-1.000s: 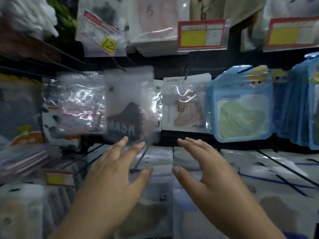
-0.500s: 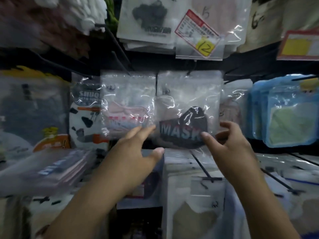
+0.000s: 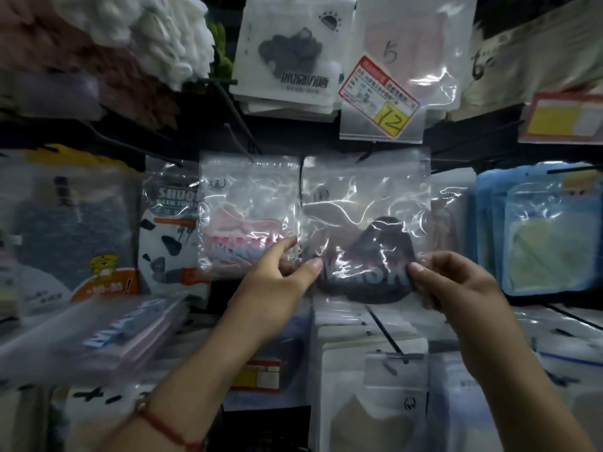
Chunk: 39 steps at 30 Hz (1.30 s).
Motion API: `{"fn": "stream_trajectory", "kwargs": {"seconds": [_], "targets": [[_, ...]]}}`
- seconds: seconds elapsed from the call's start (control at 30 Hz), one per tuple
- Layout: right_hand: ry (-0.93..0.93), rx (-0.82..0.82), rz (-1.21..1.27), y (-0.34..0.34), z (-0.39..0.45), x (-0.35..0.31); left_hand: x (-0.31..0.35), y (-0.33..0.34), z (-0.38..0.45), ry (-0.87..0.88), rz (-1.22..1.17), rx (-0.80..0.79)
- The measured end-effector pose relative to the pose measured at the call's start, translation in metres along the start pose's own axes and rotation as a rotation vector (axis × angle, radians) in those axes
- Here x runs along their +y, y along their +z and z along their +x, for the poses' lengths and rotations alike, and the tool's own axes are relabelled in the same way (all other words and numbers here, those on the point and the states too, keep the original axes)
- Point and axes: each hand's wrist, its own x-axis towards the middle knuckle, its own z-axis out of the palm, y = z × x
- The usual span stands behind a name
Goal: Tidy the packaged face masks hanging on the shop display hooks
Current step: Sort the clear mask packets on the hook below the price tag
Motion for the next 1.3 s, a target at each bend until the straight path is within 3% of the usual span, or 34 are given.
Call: {"fn": "stream_trajectory", "kwargs": {"seconds": [0.13, 0.27, 0.33, 0.5, 0.63, 0.73, 0.87, 1.0, 1.07, 1.17, 1.3], "targets": [[0.067, -0.125, 0.176, -0.003, -0.005, -0.007, 0.016, -0.001, -0.006, -0.011, -0.296, -0.012], [0.135, -0.166, 0.368, -0.006, -0.014, -0.027, 0.022, 0.002, -0.014, 0.084, -0.251, 0.024], [0.107, -0.193, 0.391, -0.012, -0.023, -0.041, 0.027, -0.001, -0.018, 0.087, -0.303, 0.015], [-0.051, -0.321, 0.423, -0.029, -0.051, -0.077, 0.039, -0.008, -0.026, 0.078, -0.758, -0.194], [-0.149, -0.314, 0.316, -0.041, -0.054, -0.082, 0.058, -0.007, -0.043, 0.231, -0.860, -0.142], [-0.092, -0.299, 0.232, -0.042, -0.043, -0.068, 0.063, -0.003, -0.049, 0.296, -0.797, -0.071], [-0.054, -0.216, 0.133, -0.038, -0.024, -0.053, 0.051, 0.004, -0.049, 0.232, -0.643, 0.017], [-0.382, -0.031, -0.273, -0.037, -0.009, -0.064, 0.043, 0.009, -0.052, 0.238, -0.495, 0.047], [-0.458, -0.091, -0.441, -0.035, -0.001, -0.079, 0.043, 0.010, -0.056, 0.249, -0.481, 0.038], [-0.396, -0.275, -0.542, -0.035, 0.018, -0.095, 0.039, 0.009, -0.063, 0.246, -0.490, 0.043], [-0.334, -0.458, -0.368, -0.043, 0.031, -0.097, 0.030, 0.007, -0.073, 0.196, -0.470, 0.003]]}}
